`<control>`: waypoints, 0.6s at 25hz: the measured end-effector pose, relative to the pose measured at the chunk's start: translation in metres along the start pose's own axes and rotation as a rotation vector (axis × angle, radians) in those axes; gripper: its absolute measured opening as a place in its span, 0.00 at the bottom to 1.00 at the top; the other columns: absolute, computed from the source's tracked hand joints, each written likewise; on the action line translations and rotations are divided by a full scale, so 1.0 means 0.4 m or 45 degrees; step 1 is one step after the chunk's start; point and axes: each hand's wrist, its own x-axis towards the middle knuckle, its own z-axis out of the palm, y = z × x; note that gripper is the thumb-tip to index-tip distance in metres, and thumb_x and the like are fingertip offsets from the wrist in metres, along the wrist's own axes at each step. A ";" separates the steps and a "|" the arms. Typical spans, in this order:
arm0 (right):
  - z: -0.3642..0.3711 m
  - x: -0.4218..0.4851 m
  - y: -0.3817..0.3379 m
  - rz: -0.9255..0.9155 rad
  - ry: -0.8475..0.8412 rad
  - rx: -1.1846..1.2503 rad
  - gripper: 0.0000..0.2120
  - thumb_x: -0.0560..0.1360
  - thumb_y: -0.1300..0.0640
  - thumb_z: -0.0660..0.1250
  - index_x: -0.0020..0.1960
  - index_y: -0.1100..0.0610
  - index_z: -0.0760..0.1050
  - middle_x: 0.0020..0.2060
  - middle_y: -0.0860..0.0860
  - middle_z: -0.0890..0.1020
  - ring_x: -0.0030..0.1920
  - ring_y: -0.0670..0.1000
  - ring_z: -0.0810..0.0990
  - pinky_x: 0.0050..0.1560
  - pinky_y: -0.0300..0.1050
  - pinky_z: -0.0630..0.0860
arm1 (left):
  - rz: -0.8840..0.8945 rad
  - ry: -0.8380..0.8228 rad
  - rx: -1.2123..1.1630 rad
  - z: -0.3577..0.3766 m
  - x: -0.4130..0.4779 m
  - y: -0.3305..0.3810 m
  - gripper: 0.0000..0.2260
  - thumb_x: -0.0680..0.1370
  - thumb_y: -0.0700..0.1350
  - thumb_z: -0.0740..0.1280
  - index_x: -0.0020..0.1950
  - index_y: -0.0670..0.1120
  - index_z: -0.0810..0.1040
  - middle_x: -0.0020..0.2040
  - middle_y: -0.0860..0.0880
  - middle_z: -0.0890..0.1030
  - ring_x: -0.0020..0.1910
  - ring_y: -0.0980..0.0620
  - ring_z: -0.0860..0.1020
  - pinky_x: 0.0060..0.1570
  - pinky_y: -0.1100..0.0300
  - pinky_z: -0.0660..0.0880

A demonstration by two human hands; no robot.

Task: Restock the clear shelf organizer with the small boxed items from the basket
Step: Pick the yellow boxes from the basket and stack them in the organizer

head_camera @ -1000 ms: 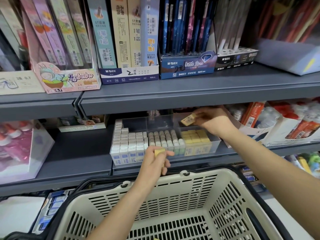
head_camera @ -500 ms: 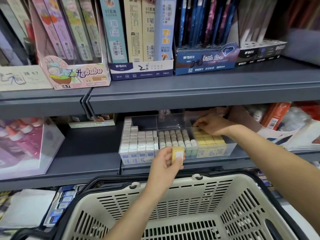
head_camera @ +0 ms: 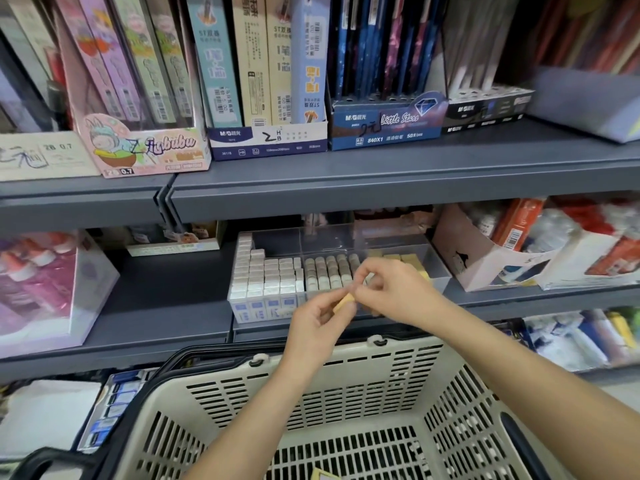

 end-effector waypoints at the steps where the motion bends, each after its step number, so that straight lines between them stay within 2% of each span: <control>1: -0.009 0.000 0.002 0.021 -0.040 0.105 0.04 0.71 0.54 0.67 0.44 0.47 0.74 0.33 0.49 0.83 0.36 0.49 0.81 0.46 0.48 0.79 | -0.030 0.019 -0.021 -0.005 0.001 0.002 0.11 0.77 0.36 0.64 0.55 0.49 0.79 0.52 0.52 0.82 0.52 0.56 0.80 0.51 0.63 0.77; 3: -0.027 -0.003 0.013 0.032 -0.112 0.261 0.10 0.71 0.61 0.68 0.48 0.50 0.75 0.37 0.48 0.83 0.39 0.49 0.81 0.48 0.47 0.78 | -0.101 0.020 -0.041 -0.012 0.005 0.006 0.11 0.78 0.35 0.63 0.55 0.48 0.77 0.53 0.47 0.81 0.53 0.52 0.80 0.49 0.63 0.78; 5: -0.038 -0.005 0.026 0.032 -0.124 0.342 0.10 0.71 0.64 0.68 0.48 0.52 0.77 0.37 0.49 0.83 0.39 0.48 0.82 0.46 0.44 0.79 | -0.110 -0.020 -0.011 -0.007 0.007 0.014 0.10 0.77 0.34 0.64 0.53 0.48 0.77 0.50 0.47 0.81 0.49 0.53 0.81 0.47 0.64 0.78; 8: -0.049 -0.002 0.041 0.022 -0.117 0.398 0.06 0.71 0.62 0.70 0.44 0.51 0.79 0.35 0.49 0.84 0.36 0.43 0.82 0.39 0.39 0.79 | -0.070 -0.034 0.003 0.008 0.013 0.029 0.10 0.75 0.34 0.66 0.49 0.49 0.77 0.45 0.52 0.81 0.43 0.60 0.81 0.43 0.66 0.78; 10: -0.065 0.006 0.056 -0.002 -0.136 0.382 0.05 0.72 0.59 0.70 0.42 0.50 0.80 0.34 0.47 0.84 0.36 0.43 0.82 0.36 0.35 0.78 | -0.042 -0.022 0.095 0.009 0.017 0.027 0.09 0.76 0.37 0.67 0.49 0.51 0.77 0.47 0.53 0.81 0.44 0.61 0.81 0.44 0.67 0.77; 12: -0.091 0.033 0.085 0.022 -0.050 0.337 0.04 0.72 0.58 0.70 0.42 0.49 0.79 0.37 0.48 0.85 0.39 0.47 0.84 0.39 0.40 0.80 | 0.002 -0.009 0.366 -0.003 0.013 0.018 0.08 0.76 0.42 0.68 0.50 0.55 0.76 0.48 0.56 0.80 0.45 0.65 0.78 0.46 0.71 0.75; 14: -0.121 0.085 0.122 0.097 0.154 0.203 0.05 0.72 0.59 0.70 0.44 0.50 0.78 0.44 0.53 0.84 0.44 0.54 0.83 0.48 0.51 0.80 | 0.036 -0.049 0.572 -0.015 -0.002 0.008 0.06 0.76 0.47 0.67 0.49 0.58 0.75 0.46 0.59 0.79 0.45 0.70 0.75 0.45 0.76 0.70; 15: -0.131 0.117 0.137 0.122 0.247 0.123 0.06 0.72 0.61 0.69 0.47 0.52 0.79 0.48 0.55 0.83 0.48 0.57 0.82 0.53 0.53 0.78 | 0.032 -0.078 0.621 -0.018 -0.011 0.001 0.05 0.76 0.48 0.67 0.49 0.59 0.75 0.45 0.60 0.79 0.45 0.71 0.74 0.44 0.78 0.69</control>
